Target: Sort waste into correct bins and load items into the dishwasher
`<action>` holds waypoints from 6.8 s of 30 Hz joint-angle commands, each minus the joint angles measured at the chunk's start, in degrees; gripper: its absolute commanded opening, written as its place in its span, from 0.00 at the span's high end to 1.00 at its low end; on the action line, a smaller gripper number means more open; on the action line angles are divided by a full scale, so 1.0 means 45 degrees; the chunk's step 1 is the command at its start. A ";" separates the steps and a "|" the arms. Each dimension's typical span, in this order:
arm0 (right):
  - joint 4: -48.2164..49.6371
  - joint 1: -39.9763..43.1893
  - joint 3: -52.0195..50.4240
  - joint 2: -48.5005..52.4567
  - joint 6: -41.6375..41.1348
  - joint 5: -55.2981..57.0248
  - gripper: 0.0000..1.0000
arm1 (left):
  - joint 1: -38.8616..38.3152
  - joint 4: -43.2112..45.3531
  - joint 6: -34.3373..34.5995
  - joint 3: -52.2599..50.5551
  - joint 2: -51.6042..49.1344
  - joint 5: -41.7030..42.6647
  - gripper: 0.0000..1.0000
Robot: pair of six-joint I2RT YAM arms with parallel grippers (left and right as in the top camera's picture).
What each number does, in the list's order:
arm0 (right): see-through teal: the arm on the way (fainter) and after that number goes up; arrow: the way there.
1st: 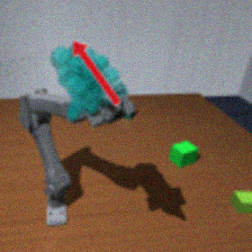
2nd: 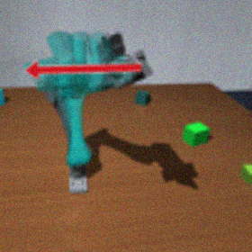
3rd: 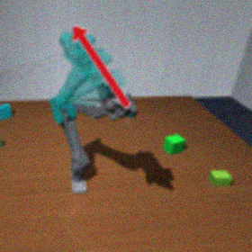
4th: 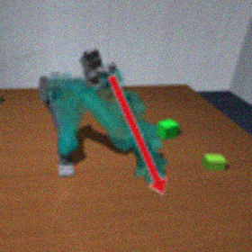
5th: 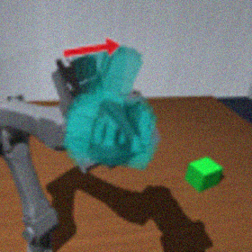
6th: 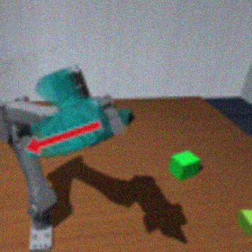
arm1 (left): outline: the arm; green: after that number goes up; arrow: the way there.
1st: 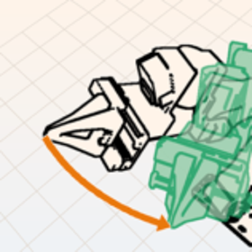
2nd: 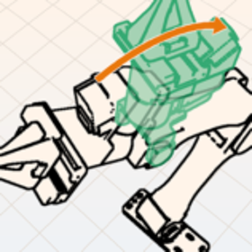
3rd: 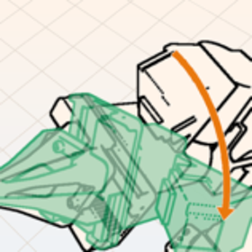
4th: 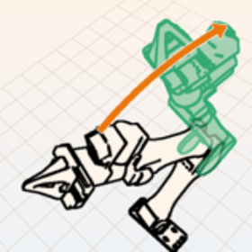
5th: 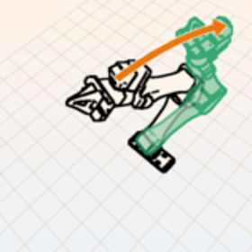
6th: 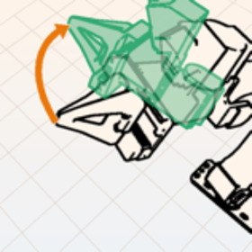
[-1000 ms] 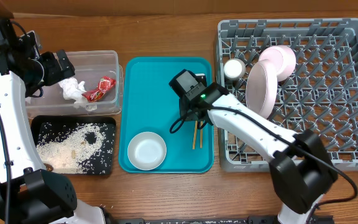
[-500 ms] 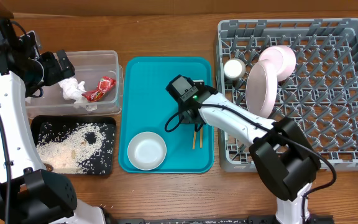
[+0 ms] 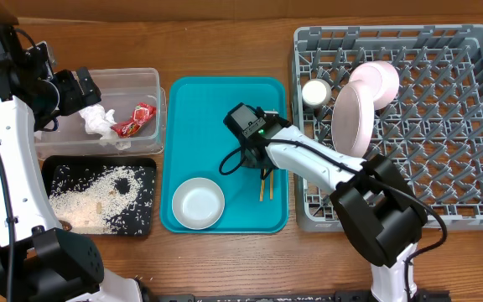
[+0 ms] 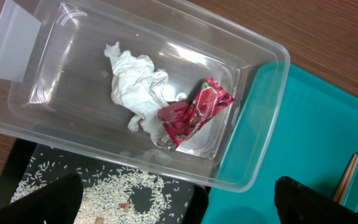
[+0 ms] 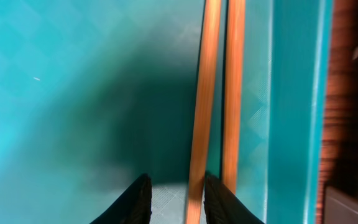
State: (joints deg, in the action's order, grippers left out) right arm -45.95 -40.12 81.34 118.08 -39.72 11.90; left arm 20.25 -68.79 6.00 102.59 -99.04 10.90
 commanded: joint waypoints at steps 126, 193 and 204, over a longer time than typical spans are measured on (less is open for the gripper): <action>0.0160 0.0189 -0.0092 -0.1433 0.1428 0.0325 0.62 | -0.0005 0.0010 0.0092 0.0321 0.0204 0.0117 0.00; -0.2142 0.0243 0.1098 -0.3730 0.2331 0.0291 0.96 | -0.0005 0.0010 0.0092 0.0321 0.0204 0.0117 0.00; -0.3721 0.1511 0.1098 -0.7631 0.3026 0.0296 0.96 | -0.0005 0.0010 0.0092 0.0321 0.0204 0.0117 0.00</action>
State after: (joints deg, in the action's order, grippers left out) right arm -61.41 -36.77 84.97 88.88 -27.38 12.82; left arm 20.25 -68.79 6.00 102.59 -99.04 10.90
